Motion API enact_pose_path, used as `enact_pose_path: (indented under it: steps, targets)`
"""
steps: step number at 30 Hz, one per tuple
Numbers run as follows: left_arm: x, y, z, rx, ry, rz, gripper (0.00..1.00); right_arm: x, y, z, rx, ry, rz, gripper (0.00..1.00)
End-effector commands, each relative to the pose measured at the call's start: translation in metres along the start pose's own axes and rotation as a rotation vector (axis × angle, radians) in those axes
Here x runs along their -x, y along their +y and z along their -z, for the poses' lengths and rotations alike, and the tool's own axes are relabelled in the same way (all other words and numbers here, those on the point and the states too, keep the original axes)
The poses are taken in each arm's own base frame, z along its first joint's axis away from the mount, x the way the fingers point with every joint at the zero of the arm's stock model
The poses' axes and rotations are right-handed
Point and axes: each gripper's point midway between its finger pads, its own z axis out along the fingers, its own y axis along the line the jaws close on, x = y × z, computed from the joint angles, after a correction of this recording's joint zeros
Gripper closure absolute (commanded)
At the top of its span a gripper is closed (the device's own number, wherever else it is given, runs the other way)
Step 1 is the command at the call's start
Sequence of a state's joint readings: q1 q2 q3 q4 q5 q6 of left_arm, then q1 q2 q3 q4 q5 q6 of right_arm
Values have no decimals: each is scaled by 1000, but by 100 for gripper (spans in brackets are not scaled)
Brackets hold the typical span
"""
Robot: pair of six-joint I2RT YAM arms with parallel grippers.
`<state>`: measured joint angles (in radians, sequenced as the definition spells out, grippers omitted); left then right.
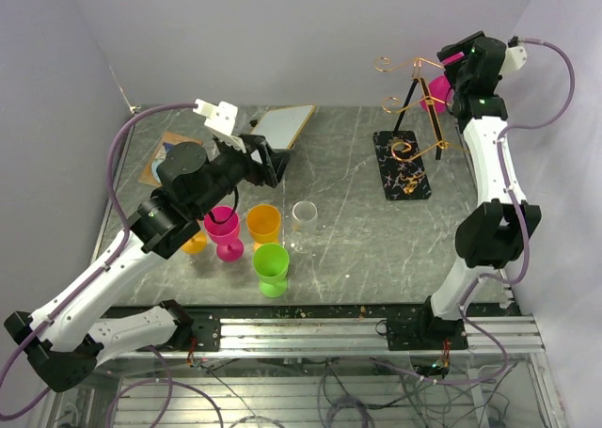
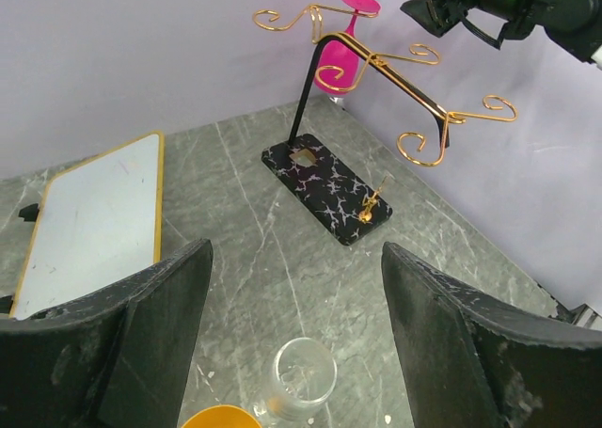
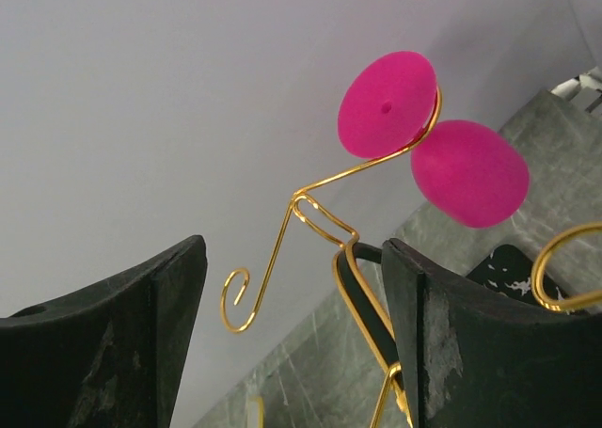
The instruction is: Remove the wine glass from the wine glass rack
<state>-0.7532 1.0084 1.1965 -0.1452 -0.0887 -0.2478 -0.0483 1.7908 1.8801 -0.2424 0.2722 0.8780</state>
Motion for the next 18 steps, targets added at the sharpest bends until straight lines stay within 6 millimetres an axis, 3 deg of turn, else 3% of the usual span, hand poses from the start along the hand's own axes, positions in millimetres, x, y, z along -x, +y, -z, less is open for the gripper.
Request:
enact_pose_path:
  steps: [1, 8, 18]
  targets:
    - [13, 6, 1, 27, -57, -24, 17, 5, 1, -21, 30, 32, -54, 27]
    - [11, 5, 0, 25, -54, -21, 17, -3, -12, -49, 31, 93, -103, 35]
    - [10, 8, -1, 36, -51, -23, 17, 4, -40, -59, -25, 73, -112, 36]
